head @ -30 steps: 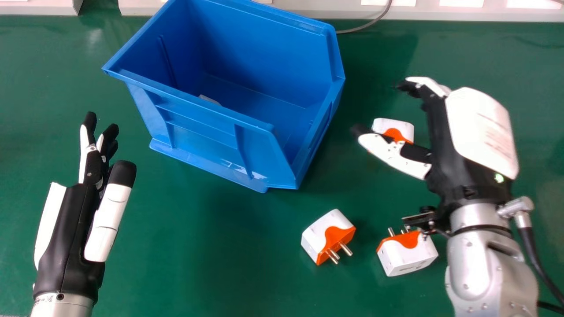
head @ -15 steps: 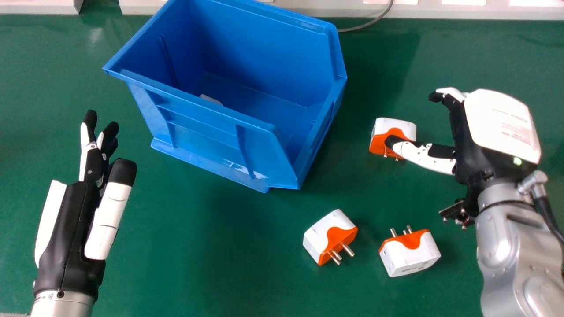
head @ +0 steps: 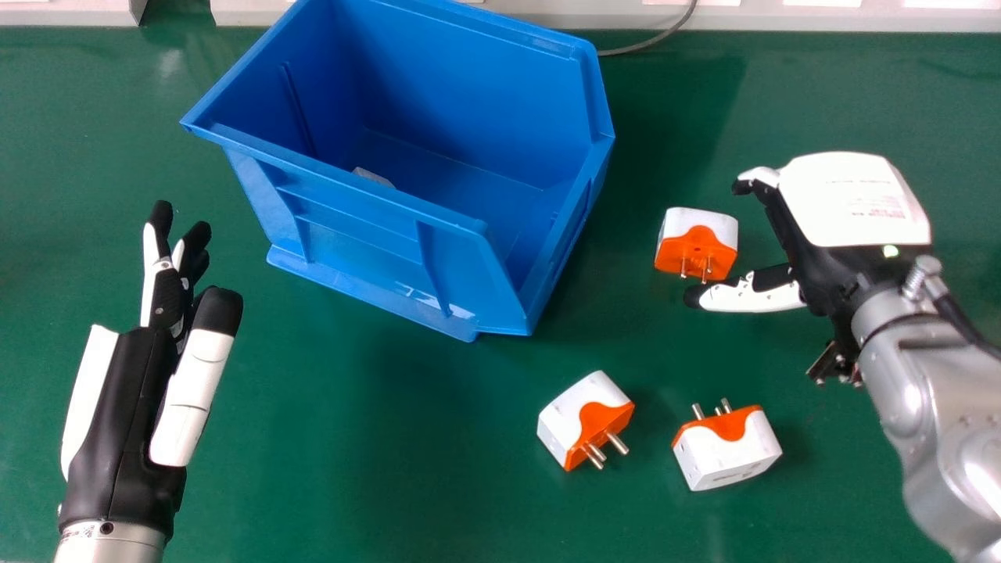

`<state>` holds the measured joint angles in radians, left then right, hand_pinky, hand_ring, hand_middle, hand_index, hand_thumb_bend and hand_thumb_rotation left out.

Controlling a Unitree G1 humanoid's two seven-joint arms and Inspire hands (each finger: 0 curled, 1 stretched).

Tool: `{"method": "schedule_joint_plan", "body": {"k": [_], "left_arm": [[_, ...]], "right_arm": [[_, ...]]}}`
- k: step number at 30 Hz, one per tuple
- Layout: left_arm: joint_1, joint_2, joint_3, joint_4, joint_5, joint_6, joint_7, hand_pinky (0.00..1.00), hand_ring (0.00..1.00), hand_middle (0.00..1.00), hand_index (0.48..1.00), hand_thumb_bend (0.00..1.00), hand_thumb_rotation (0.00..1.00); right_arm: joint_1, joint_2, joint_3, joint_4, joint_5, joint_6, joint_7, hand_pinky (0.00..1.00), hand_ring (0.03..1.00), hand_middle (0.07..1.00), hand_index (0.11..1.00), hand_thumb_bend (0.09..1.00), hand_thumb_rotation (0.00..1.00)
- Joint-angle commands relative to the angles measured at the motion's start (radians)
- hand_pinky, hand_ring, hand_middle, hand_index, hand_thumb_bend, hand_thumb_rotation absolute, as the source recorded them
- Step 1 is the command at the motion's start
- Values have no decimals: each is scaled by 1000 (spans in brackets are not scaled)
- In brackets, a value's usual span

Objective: Pick all objects and put in blue box

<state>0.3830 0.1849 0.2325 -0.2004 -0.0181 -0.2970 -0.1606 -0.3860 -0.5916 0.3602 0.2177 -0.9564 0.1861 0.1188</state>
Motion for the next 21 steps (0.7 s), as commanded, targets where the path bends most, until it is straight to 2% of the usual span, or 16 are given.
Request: {"method": "schedule_joint_plan", "body": {"k": [1,9,17,19,21], "left_arm": [[7,6,6,-24,0,-25,6,946,994,995,1000,860,1000],[21,8,10,-38,1,-21,9,936,991,990,998,858,1000],[49,7,13,-72,2,-8,13,917,979,980,987,841,1000],[55,7,14,-79,0,-5,12,916,979,980,986,841,1000],[57,7,15,-77,-11,-15,6,915,978,979,985,838,1000]], "right_arm": [[-65,-34,14,35,-13,-41,17,729,827,869,847,667,689],[-170,-71,67,158,-40,-131,48,789,868,904,884,732,736],[-216,-21,99,244,-59,-106,15,808,885,908,884,731,739],[-225,-14,111,262,-61,-107,10,805,886,909,882,731,739],[-235,-8,120,278,-65,-109,8,797,886,909,882,729,738]]}}
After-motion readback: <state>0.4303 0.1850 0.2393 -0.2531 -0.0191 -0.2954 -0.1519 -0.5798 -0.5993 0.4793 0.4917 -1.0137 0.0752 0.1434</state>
